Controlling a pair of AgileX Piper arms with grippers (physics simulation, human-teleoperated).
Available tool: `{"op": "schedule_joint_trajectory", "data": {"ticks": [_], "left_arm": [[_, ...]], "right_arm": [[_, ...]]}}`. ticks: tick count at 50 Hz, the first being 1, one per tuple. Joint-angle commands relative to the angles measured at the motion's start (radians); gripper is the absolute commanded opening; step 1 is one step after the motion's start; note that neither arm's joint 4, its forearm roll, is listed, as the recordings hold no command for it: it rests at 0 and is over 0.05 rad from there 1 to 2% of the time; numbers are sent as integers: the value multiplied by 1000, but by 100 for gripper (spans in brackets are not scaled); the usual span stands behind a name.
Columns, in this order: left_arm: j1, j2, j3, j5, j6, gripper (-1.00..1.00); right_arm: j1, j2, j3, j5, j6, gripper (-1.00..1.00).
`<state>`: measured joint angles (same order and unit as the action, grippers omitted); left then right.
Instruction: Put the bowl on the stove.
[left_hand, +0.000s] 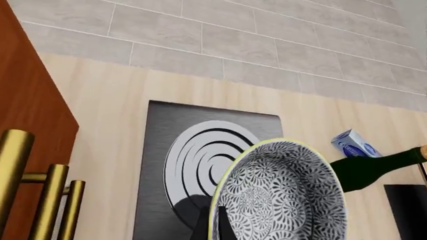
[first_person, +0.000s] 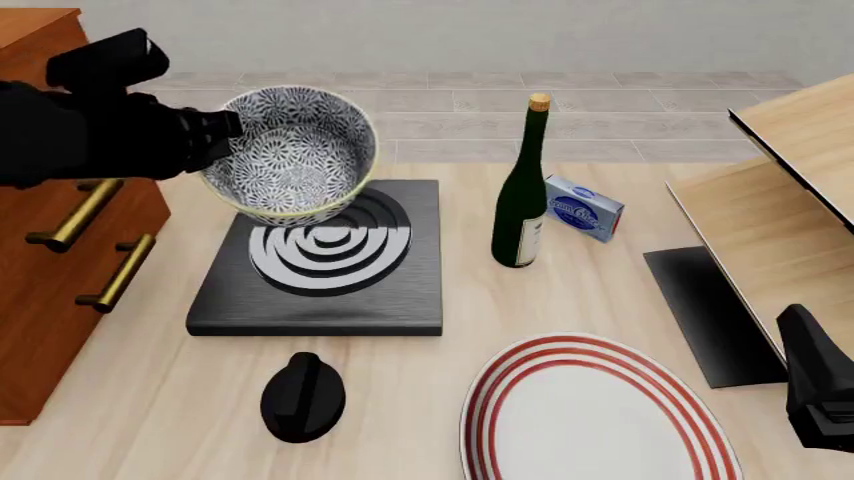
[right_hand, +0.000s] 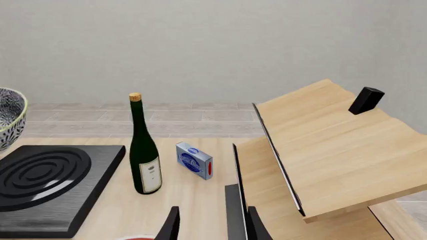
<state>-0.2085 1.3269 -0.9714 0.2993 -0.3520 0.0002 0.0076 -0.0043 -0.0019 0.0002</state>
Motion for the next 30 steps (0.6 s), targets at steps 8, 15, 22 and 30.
{"op": "schedule_joint_trajectory", "data": {"ticks": [8,15,22,30], "left_arm": [[-18,74,-5,-56,5,-100],[-20,104,-17,-69,12,-100],[-15,120,-13,-84,18,-100],[-2,147,-21,-103,25,-100]], "right_arm": [[0,0,0,0,0,100],[0,0,0,0,0,100],[0,0,0,0,-1,100],[0,0,0,0,0,100]]}}
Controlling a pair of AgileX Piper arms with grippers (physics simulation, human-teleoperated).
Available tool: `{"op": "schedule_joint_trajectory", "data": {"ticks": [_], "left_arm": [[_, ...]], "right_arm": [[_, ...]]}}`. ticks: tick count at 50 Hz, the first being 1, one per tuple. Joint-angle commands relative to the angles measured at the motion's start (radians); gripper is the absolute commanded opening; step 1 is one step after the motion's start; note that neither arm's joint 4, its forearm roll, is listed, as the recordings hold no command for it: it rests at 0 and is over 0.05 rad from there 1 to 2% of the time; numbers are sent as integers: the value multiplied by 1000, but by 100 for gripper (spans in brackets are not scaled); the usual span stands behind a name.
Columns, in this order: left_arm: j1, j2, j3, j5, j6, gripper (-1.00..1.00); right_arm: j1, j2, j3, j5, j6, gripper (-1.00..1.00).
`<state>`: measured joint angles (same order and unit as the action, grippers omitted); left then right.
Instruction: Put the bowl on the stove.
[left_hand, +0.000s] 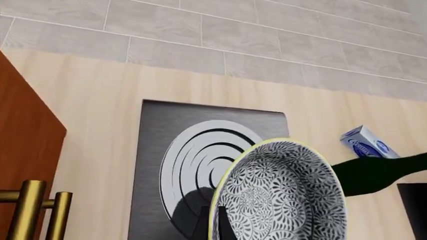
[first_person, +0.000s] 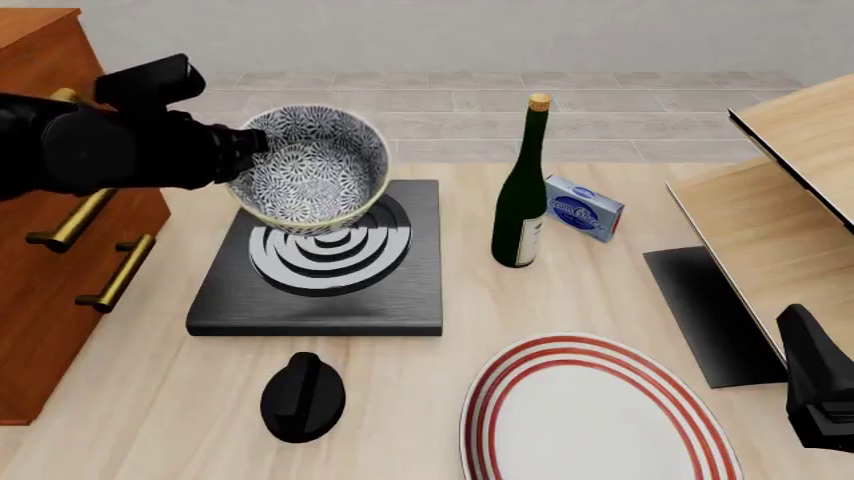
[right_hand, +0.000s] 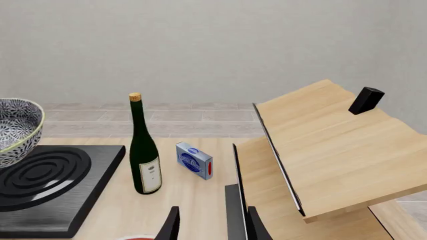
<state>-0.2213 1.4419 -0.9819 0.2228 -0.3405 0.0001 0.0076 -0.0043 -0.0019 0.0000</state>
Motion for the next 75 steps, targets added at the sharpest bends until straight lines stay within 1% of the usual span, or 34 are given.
{"op": "schedule_joint_trajectory", "data": {"ticks": [1,18,34,54,64,65,66,71,75], "left_arm": [[14,30,-12,-29,15,-100],[28,98,-37,-67,35,-100],[27,128,-20,-103,51,-100],[-1,129,-9,-106,46,-100],[-3,158,-19,-98,34,-100],[-11,174,-25,-87,17,-100],[-3,164,-21,-96,28,-100],[2,184,-31,-97,31,-100],[3,185,-20,-108,32,-100]], "right_arm": [[0,0,0,0,0,100],[0,0,0,0,0,100],[0,0,0,0,0,100],[0,0,0,0,0,100],[0,0,0,0,0,100],[0,0,0,0,0,100],[0,0,0,0,0,100],[0,0,0,0,0,100],[0,0,0,0,0,100]]}}
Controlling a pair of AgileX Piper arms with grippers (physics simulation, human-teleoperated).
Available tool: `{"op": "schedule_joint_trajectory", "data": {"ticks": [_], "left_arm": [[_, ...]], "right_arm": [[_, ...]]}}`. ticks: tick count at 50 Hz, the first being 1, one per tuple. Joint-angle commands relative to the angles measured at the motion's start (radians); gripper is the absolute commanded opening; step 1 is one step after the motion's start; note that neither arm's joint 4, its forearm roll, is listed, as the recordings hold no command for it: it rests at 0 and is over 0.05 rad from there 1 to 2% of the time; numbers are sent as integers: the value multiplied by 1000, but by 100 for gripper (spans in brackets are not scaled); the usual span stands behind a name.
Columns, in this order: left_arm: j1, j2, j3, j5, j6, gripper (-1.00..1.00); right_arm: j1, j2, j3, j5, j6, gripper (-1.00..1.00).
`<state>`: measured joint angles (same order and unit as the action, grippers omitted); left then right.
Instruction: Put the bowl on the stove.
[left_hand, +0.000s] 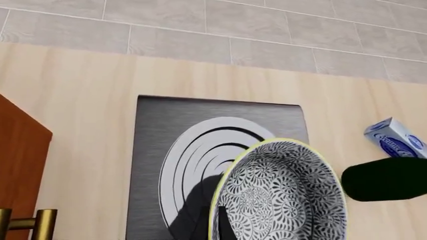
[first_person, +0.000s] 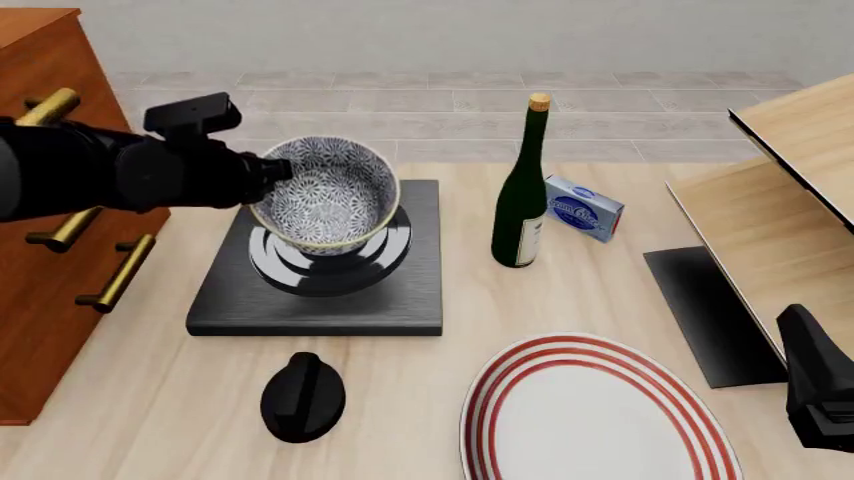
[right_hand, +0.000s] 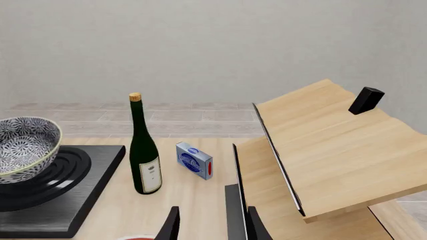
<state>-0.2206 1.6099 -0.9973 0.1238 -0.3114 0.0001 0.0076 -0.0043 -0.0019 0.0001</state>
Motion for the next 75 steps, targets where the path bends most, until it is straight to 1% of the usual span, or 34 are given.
{"op": "schedule_joint_trajectory", "data": {"ticks": [1,28,34,36,40,41,42,43,44,47,48,64,69,75], "left_arm": [[4,17,-4,-11,4,-100],[-2,23,2,-19,11,-100],[-21,7,22,-28,14,-100],[-10,11,20,-30,16,-100],[-38,-7,35,-39,6,-100],[-11,-7,32,-43,15,-100],[-25,-4,30,-47,14,-100],[-2,-19,33,-56,40,-100],[-8,-6,22,-45,25,100],[-14,-29,28,-48,23,100],[-3,-30,25,-50,30,100],[3,-42,43,-63,34,100],[6,-41,36,-61,35,100],[15,-69,45,-65,44,100]], "right_arm": [[0,0,0,0,0,100],[0,0,0,0,0,100],[0,0,0,0,0,100],[0,0,0,0,0,100],[0,0,0,0,0,100],[0,0,0,0,0,100],[0,0,0,0,0,100],[0,0,0,0,0,100],[0,0,0,0,0,100],[0,0,0,0,0,100],[0,0,0,0,0,100],[0,0,0,0,0,100],[0,0,0,0,0,100],[0,0,0,0,0,100]]}}
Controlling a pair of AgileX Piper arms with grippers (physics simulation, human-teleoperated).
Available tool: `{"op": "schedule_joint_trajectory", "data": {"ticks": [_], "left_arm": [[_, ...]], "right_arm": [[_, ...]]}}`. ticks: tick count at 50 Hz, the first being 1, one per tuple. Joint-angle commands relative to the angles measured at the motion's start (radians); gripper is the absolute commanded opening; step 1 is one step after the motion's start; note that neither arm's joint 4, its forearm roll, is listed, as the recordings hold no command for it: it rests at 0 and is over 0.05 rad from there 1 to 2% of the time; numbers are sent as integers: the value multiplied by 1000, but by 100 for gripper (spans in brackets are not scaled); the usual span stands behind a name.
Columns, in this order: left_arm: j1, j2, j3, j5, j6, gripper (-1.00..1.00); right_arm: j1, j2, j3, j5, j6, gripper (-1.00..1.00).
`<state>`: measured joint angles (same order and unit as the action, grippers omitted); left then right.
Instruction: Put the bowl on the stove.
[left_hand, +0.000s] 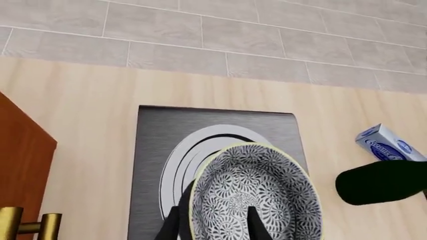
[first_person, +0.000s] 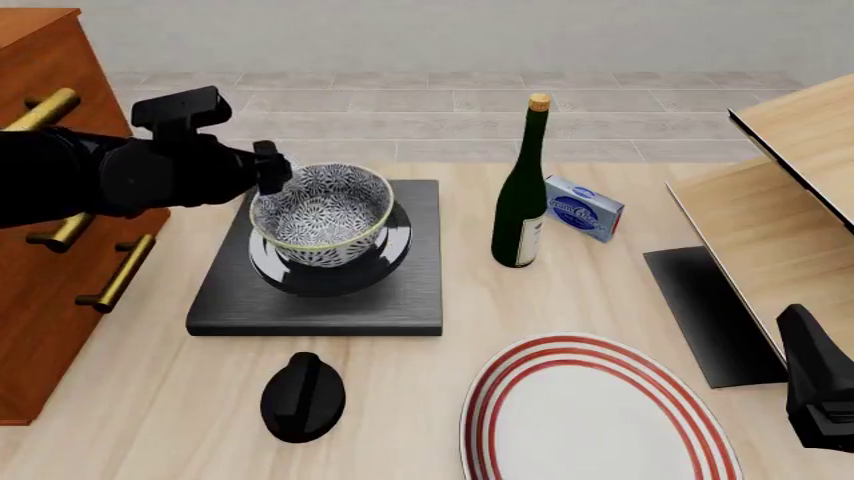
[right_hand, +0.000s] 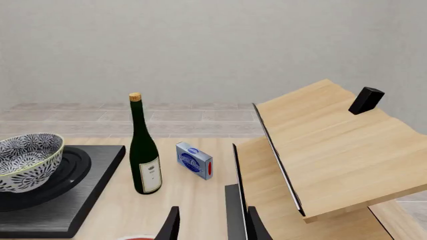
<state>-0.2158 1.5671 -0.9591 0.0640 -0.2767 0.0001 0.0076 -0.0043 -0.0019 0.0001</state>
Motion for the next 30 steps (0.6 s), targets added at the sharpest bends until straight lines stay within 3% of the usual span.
{"op": "schedule_joint_trajectory", "data": {"ticks": [1,30], "left_arm": [[10,-35,12,-7,10,100],[-5,-134,33,11,-17,100]], "right_arm": [[0,0,0,0,0,100],[0,0,0,0,0,100]]}}
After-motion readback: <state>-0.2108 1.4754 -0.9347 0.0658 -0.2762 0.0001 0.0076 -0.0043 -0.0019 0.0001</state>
